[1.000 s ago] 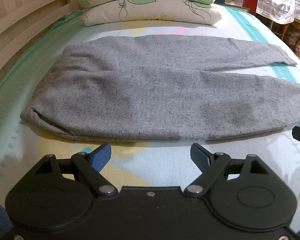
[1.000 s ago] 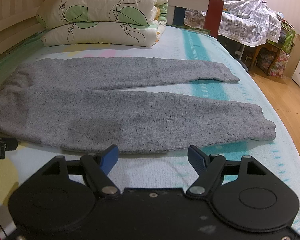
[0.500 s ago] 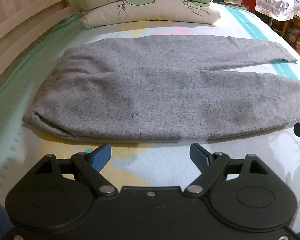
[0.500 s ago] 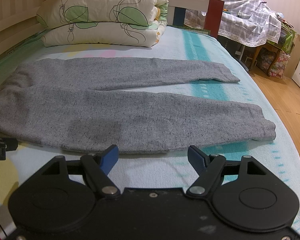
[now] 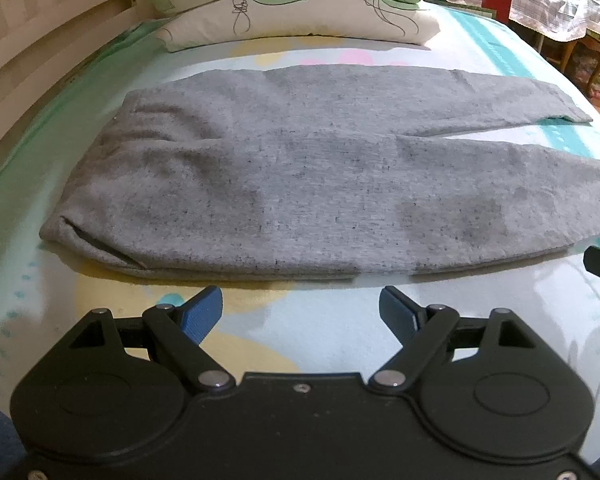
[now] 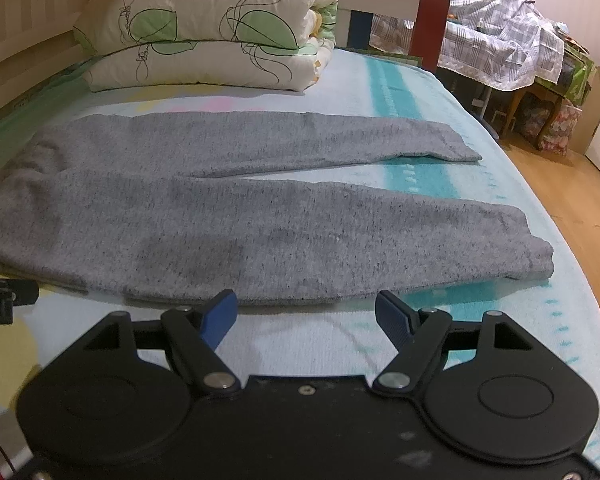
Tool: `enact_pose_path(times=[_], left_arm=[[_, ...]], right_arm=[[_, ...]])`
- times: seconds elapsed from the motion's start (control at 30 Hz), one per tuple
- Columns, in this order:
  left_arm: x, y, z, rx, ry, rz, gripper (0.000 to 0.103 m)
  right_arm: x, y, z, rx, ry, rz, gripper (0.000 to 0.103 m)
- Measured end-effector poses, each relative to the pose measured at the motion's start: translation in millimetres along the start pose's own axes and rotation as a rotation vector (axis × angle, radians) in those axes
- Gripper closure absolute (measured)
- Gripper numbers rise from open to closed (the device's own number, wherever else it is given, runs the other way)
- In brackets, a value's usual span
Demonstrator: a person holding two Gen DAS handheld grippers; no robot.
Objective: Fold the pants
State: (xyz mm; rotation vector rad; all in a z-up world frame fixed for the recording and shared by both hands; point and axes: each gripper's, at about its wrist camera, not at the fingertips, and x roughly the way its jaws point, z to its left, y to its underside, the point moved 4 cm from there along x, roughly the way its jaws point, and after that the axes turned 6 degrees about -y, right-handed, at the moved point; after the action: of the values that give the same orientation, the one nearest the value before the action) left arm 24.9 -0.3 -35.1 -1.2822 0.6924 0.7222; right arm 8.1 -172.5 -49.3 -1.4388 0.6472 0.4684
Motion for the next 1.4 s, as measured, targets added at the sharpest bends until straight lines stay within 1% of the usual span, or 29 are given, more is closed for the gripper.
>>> enact_pose_path(times=[0.07,0.13,0.2,0.3,0.4,0.5,0.6,0.73,0.83,0.9,1.0,1.07,1.13,1.17,1.23,1.33,1.4], left_arm=[[-4.3,-1.3,-0.3,-0.001,0.003,-0.026,0.018],[-9.4,-2.2,-2.1,0.01,-0.013,-0.06,0.017],[-10.6,-2.6,-5.5,0.038,-0.024,-0.063,0.017],[-9.1,-3.0,-12.2,0.096,-0.018,-0.043,0.017],[-13.5,-8.6,-14.2,0.132,0.012,-0.045,0.019],[-21.9,-19.2,-3.2,0.143,0.004,-0.065,0.019],[-28.0,-34.8,16.3,0.147,-0.012,-0.078,0.019],[-32.2,-62.1,54.8,0.131,-0.023,-0.089,0.02],[-26.1,-86.1,95.6,0.102,-0.055,-0.076,0.02],[-17.6,-97.3,121.7,0.084,-0.105,-0.075,0.02],[1.5,-105.9,157.0,0.073,-0.171,-0.053,0.02],[17.9,-104.6,177.1,0.05,-0.18,-0.012,0.022],[36.8,-97.9,195.9,0.011,-0.171,0.039,0.022],[45.5,-93.4,202.3,-0.014,-0.17,0.06,0.025],[64.8,-81.1,214.9,-0.058,-0.145,0.116,0.027],[87.4,-62.5,221.7,-0.115,-0.087,0.181,0.027],[98.1,-54.1,224.5,-0.145,-0.062,0.209,0.027]], right_arm=[[1.4,-0.4,-1.4,0.005,0.0,0.009,0.023],[3.6,-1.1,-2.7,0.013,-0.007,0.018,0.023],[4.9,-3.0,-5.8,0.03,0.001,0.015,0.023],[5.7,-6.0,-11.3,0.058,0.01,0.002,0.023],[11.1,-8.0,-15.5,0.067,0.016,0.03,0.024],[17.8,-13.8,-22.3,0.065,0.019,0.07,0.025],[21.3,-22.4,-35.1,0.07,0.029,0.087,0.025],[24.8,-36.1,-58.8,0.096,0.044,0.109,0.025],[26.0,-44.0,-81.4,0.106,0.077,0.107,0.026],[28.7,-45.7,-97.2,0.109,0.106,0.117,0.027],[34.7,-45.2,-124.7,0.13,0.138,0.143,0.028],[39.3,-40.5,-141.1,0.164,0.142,0.166,0.028],[44.9,-35.9,-161.2,0.249,0.122,0.189,0.028],[48.3,-33.3,-172.8,0.314,0.09,0.195,0.028],[54.3,-30.5,-192.7,0.386,0.068,0.196,0.029],[62.6,-28.4,-212.9,0.403,0.107,0.21,0.029],[70.9,-26.1,-224.5,0.437,0.113,0.23,0.03]])
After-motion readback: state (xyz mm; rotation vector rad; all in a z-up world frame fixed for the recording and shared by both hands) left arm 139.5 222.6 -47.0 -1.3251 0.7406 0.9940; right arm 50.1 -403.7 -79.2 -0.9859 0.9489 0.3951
